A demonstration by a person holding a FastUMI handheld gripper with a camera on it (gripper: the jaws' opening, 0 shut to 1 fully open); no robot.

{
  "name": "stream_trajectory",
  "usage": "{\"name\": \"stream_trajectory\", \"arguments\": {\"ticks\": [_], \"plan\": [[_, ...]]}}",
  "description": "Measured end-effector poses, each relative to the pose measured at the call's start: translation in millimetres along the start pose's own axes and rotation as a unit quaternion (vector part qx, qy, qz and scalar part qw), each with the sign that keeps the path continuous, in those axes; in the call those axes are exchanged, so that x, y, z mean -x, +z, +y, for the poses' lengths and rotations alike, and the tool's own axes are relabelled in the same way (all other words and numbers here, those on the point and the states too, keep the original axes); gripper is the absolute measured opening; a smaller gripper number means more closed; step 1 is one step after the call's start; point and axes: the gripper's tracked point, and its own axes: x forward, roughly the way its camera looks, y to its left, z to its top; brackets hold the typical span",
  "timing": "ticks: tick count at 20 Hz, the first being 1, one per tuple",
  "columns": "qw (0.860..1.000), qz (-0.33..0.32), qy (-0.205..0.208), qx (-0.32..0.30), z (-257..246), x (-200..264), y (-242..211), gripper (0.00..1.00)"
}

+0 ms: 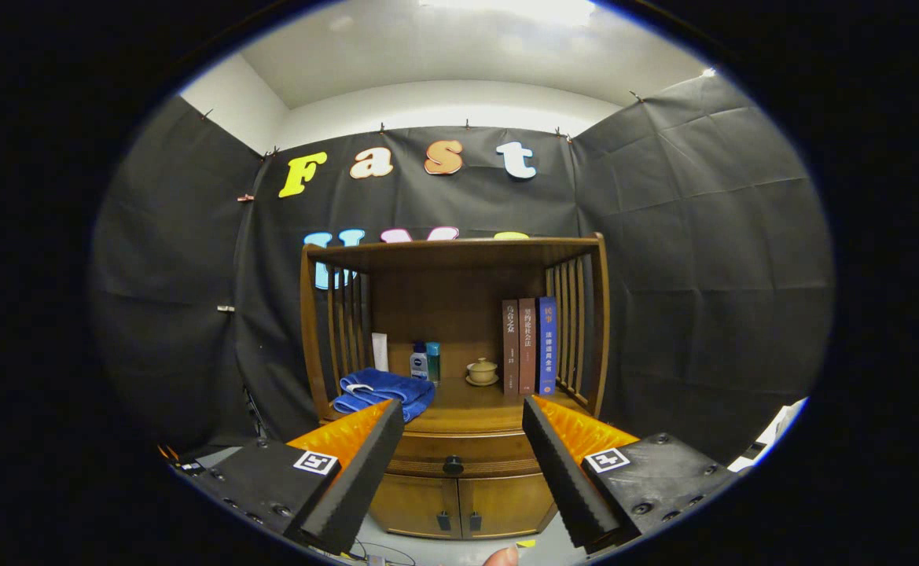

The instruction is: Pull open the drawer, take out the items inside it, and place them on the countertop above the cabinet.

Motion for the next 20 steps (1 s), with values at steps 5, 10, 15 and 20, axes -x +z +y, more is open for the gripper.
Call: {"name": "stream_trajectory", "arguments": {"ticks": [5, 10, 15, 20], "plan": [[0.999, 0.044, 0.017, -0.026, 16.4, -56.2, -80.0, 0.98], [0.996, 0.076, 0.014, -0.034, 23.7, -109.8, -161.2, 0.98], [0.993, 0.113, 0.002, -0.027, 19.3, -158.0, -232.1, 0.99], [0.989, 0.142, -0.017, -0.027, 10.6, -180.1, -268.2, 0.74]]}}
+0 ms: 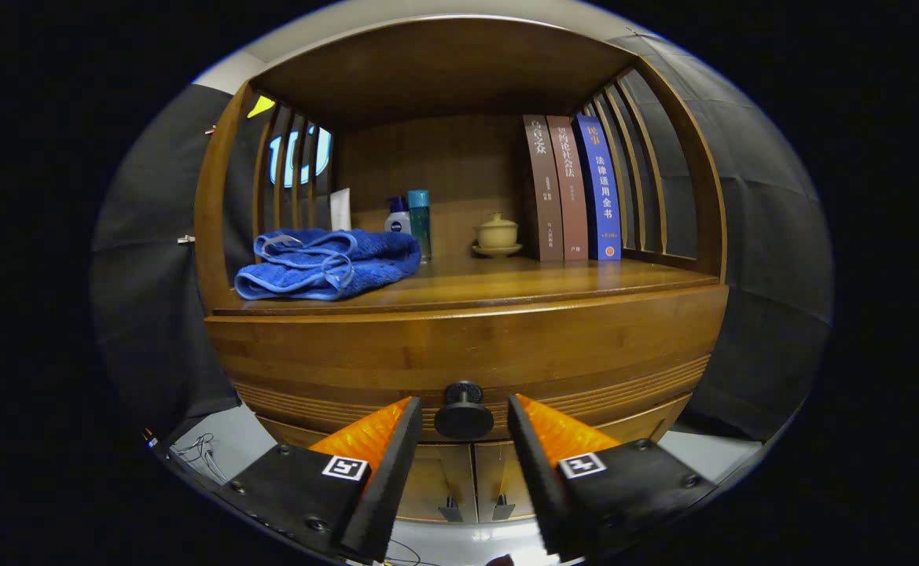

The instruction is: Pull open the drawer, take out the items inside it, and place them on the countertop above the cabinet.

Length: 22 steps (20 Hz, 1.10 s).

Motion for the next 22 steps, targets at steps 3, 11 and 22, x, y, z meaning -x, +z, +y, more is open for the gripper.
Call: {"name": "stream_trajectory", "arguments": {"ticks": [3, 11, 22], "plan": [[1.0, 0.006, 0.006, 0.005, 3.1, -10.7, -2.1, 0.56], [1.0, 0.018, 0.004, 0.013, 1.5, -10.3, -7.3, 0.27], [1.0, 0.015, 0.012, -0.006, -3.8, 86.1, -20.8, 0.27]]}}
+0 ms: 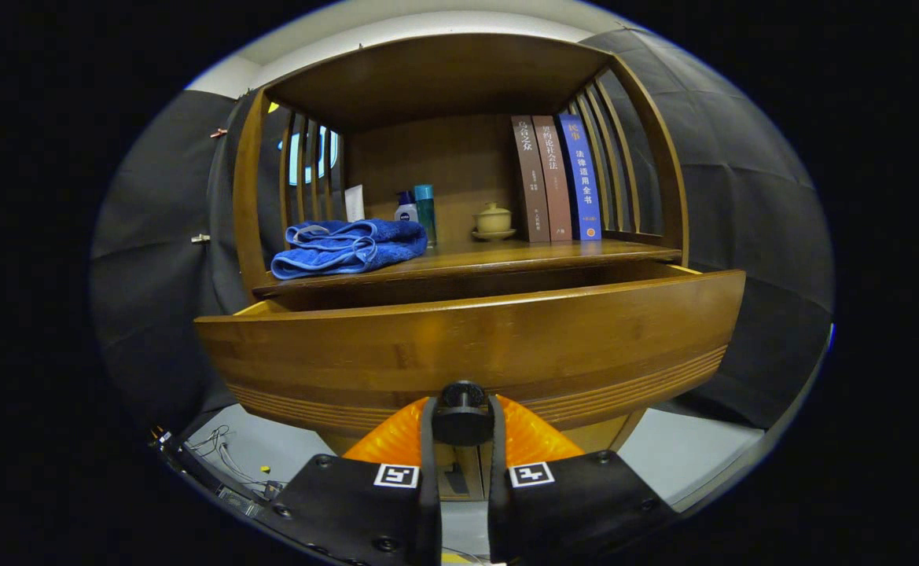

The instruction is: Pull open the drawer, take out the items inside it, and place them on the countertop above the cabinet.

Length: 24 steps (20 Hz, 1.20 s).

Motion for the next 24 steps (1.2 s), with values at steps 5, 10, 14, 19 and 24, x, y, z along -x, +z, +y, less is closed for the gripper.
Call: {"name": "stream_trajectory", "arguments": {"ticks": [5, 10, 14, 19, 24], "plan": [[1.0, 0.006, 0.003, -0.007, -0.7, 31.8, -7.0, 0.27], [1.0, 0.009, 0.005, -0.007, -1.8, 54.7, -15.5, 0.27], [1.0, 0.01, 0.004, -0.007, -1.9, 61.8, -21.2, 0.27], [0.999, 0.038, -0.008, -0.001, -8.9, 59.1, -30.4, 0.68], [0.999, 0.038, -0.012, -0.011, -19.1, 79.3, -6.8, 0.99]]}}
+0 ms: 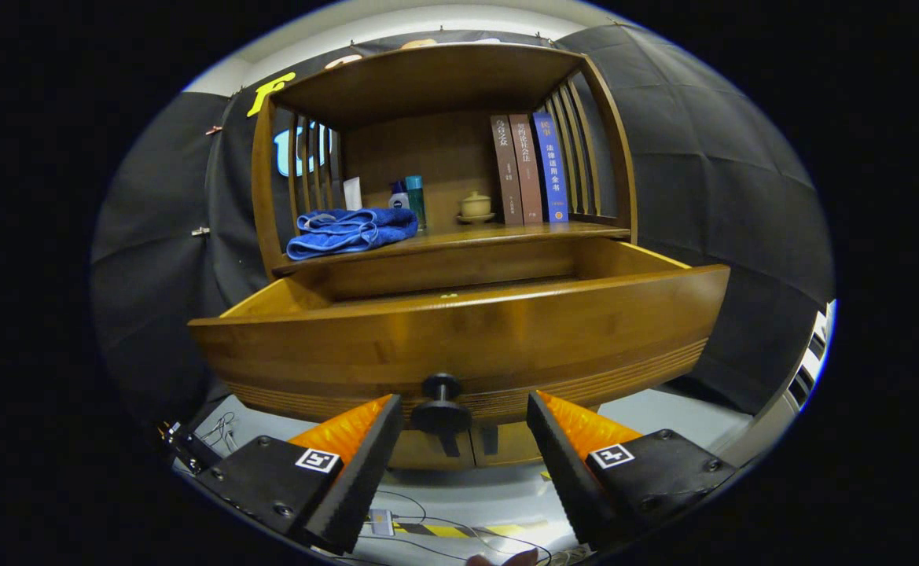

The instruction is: Pull open the drawer, take out the items inside it, and place them on the countertop above the cabinet.

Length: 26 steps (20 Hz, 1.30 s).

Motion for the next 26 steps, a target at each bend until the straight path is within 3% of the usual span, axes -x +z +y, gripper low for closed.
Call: {"name": "stream_trajectory", "arguments": {"ticks": [7, 11, 14, 19, 26], "plan": [[0.996, 0.052, 0.071, 0.004, 26.7, 39.8, 83.3, 0.99], [0.991, 0.103, 0.082, 0.037, 32.7, 6.5, 118.0, 0.99], [0.982, 0.164, 0.091, 0.02, 41.0, -36.8, 125.7, 0.99], [0.963, 0.25, 0.07, 0.075, 39.6, -109.4, 98.8, 0.99], [0.934, 0.345, 0.006, 0.095, 20.4, -160.3, 32.1, 0.85]]}}
